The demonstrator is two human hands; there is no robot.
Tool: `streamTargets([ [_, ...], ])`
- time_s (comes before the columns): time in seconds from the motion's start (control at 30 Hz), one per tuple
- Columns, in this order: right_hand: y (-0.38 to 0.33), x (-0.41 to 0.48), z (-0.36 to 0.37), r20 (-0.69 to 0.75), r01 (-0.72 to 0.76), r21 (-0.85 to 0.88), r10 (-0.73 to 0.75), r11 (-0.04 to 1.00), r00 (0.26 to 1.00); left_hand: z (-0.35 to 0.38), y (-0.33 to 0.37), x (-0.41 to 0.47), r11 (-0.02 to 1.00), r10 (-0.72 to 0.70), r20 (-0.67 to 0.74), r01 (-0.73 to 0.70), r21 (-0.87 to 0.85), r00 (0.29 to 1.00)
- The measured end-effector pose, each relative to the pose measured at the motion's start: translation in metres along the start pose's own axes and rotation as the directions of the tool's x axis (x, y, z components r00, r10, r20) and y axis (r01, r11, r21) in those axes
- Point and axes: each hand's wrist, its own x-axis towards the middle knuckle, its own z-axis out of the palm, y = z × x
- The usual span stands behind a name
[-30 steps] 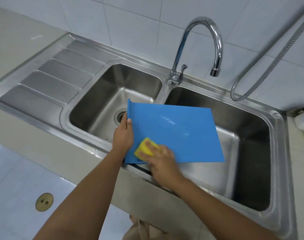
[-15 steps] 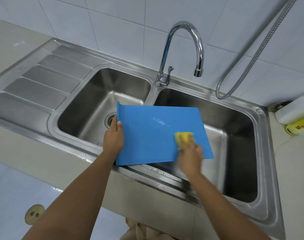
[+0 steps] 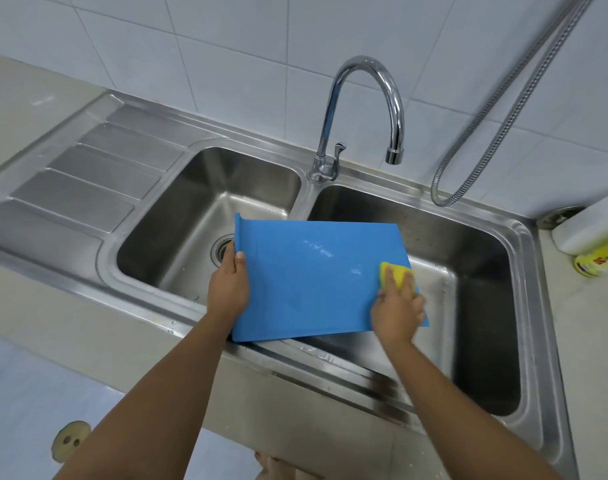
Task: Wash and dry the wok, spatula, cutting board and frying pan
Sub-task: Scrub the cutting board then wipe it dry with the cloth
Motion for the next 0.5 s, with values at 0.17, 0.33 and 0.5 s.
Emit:
streamTargets([
  [0.17, -0.078, -0.068, 0.025, 0.013, 0.573, 0.07, -0.575, 0.816, 0.818, 0.002, -0.001, 0.004, 1.0, -0.016, -0.003, 0.016, 0.008, 1.0],
  [0.33, -0.043, -0.016, 0.014, 0.073, 0.548, 0.032, -0.549, 0.836, 0.833, 0.003, 0.005, 0.003, 1.0, -0.017, -0.002, 0.017, 0.01, 1.0],
  [0.5, 0.041, 0.03, -0.013, 0.096, 0.128, -0.007, -0.126, 0.992, 0.987, 0.009, 0.02, 0.002, 1.0, -0.012, 0.016, 0.012, 0.006, 1.0],
])
